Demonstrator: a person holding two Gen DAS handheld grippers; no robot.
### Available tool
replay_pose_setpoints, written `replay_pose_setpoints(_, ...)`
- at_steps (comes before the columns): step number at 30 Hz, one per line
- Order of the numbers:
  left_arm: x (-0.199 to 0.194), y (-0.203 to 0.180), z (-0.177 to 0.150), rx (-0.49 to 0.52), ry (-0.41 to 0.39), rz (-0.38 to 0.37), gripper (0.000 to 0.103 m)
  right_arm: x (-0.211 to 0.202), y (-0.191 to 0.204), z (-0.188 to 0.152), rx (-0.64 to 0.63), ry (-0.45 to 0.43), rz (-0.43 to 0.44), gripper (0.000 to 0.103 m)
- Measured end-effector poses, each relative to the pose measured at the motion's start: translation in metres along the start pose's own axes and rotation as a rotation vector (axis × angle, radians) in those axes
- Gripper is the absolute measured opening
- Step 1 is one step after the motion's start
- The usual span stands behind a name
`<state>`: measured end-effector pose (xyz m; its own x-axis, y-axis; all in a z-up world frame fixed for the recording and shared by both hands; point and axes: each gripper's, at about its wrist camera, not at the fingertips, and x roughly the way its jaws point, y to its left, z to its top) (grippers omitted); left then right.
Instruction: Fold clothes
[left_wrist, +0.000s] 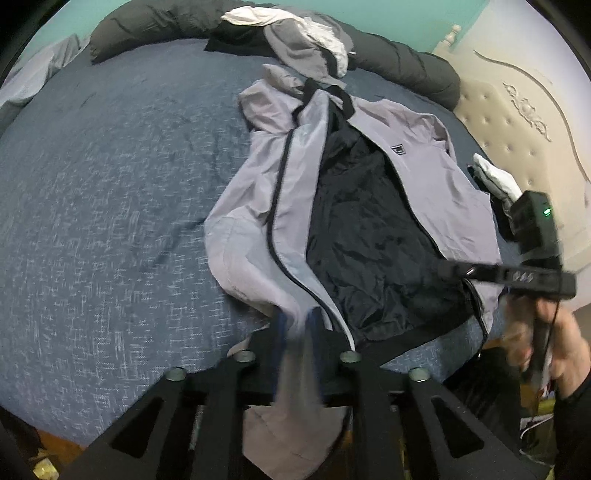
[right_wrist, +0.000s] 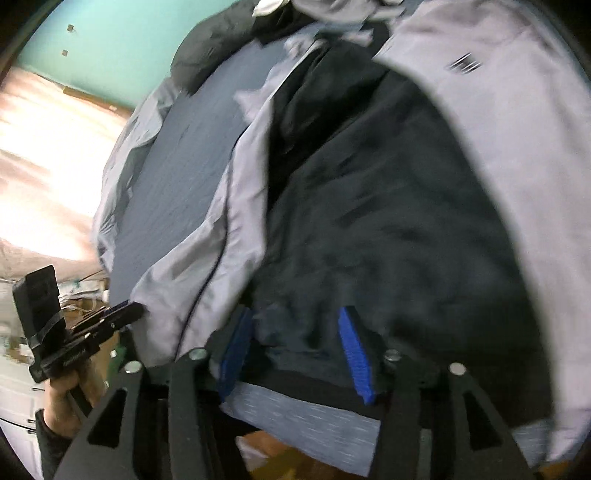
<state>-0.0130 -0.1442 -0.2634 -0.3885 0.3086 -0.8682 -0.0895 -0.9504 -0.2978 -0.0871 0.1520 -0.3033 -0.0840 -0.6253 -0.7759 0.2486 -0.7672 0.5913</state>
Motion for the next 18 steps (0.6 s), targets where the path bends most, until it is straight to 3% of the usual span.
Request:
replay_pose_setpoints(3,0.001,0.008,-0.002,-0.012,0.005,-0.002,0.025,0.035,0.021,-0.005,-0.009,0.059,0.044,0.058)
replay_pose_setpoints(7,-0.002,0.020,-0.004,-0.031,-0.007,-0.002,0.025,0.071,0.046,-0.011,-0.053,0.113,0.039,0.058)
replay_pose_setpoints(18,-0.030,0.065,-0.006,-0.105,-0.074,0.031,0.025,0.103,0.078,-0.004,-0.100,0.102,0.061,0.058)
